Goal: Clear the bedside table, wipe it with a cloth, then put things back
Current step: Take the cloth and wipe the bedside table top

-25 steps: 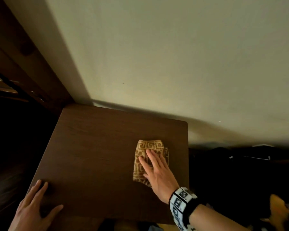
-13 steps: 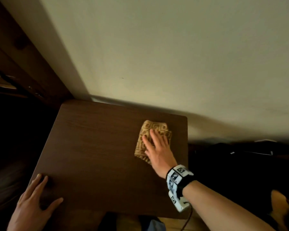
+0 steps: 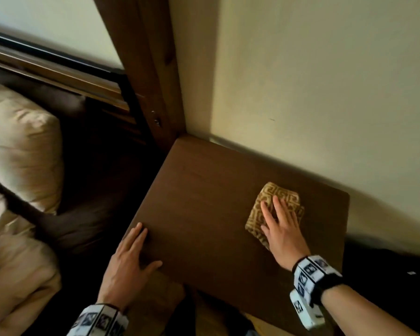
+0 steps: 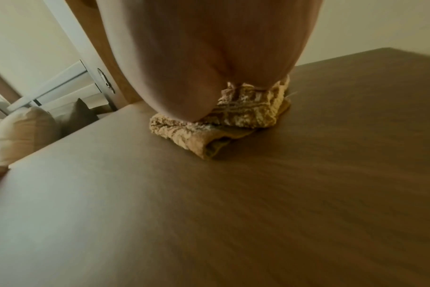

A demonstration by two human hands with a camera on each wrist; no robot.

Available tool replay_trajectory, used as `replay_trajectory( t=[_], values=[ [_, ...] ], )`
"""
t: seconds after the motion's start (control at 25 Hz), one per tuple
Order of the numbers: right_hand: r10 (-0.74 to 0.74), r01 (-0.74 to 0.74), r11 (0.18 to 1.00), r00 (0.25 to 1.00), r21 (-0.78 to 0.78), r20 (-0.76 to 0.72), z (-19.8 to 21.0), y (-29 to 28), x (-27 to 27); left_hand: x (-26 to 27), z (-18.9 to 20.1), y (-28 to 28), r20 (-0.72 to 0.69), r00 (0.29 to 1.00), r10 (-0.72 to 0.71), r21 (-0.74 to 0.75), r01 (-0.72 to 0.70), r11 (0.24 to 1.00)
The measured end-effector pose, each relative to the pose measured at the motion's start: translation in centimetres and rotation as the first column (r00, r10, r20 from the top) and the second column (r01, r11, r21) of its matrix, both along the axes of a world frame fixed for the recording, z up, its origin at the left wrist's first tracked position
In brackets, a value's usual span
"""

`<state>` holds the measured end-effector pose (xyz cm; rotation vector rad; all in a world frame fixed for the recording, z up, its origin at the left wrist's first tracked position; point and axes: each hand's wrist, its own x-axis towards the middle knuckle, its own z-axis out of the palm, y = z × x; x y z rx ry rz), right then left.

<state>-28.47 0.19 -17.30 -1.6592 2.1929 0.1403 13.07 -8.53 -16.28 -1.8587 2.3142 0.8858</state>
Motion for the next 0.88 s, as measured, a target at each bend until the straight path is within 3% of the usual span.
replay_trajectory(
  t=[0.2,0.32,0.44,0.56,0.72,0.88],
  values=[
    [0.245,-0.245,0.969,0.969,0.015,0.025,-0.4,-11.5,12.0,2.3,-0.6,1.2,0.038,0.994,-0.097,-0.079,0.100,0.992],
    [0.446,-0.446,0.895,0.894,-0.004,0.040,-0.4,-11.1,17.9,3.3,-1.0,1.3,-0.008,0.994,-0.108,-0.100,0.107,0.989],
    [0.542,-0.543,0.840,0.838,0.008,0.062,0.3,-6.6,17.0,3.6,-1.4,1.3,-0.024,0.994,-0.111,-0.102,0.108,0.989],
    [0.442,-0.441,0.890,0.897,0.120,0.016,0.9,-4.1,12.2,3.8,-1.7,1.5,-0.019,0.997,-0.079,-0.075,0.078,0.994],
    [0.135,-0.131,0.987,0.990,0.096,-0.036,0.2,-11.1,11.0,3.9,-1.6,1.6,-0.059,0.996,-0.072,-0.050,0.069,0.996],
    [0.195,-0.195,0.979,0.981,0.050,0.002,-0.8,-18.5,17.1,4.3,-0.9,1.0,-0.159,0.987,-0.028,-0.009,0.027,1.000]
  ],
)
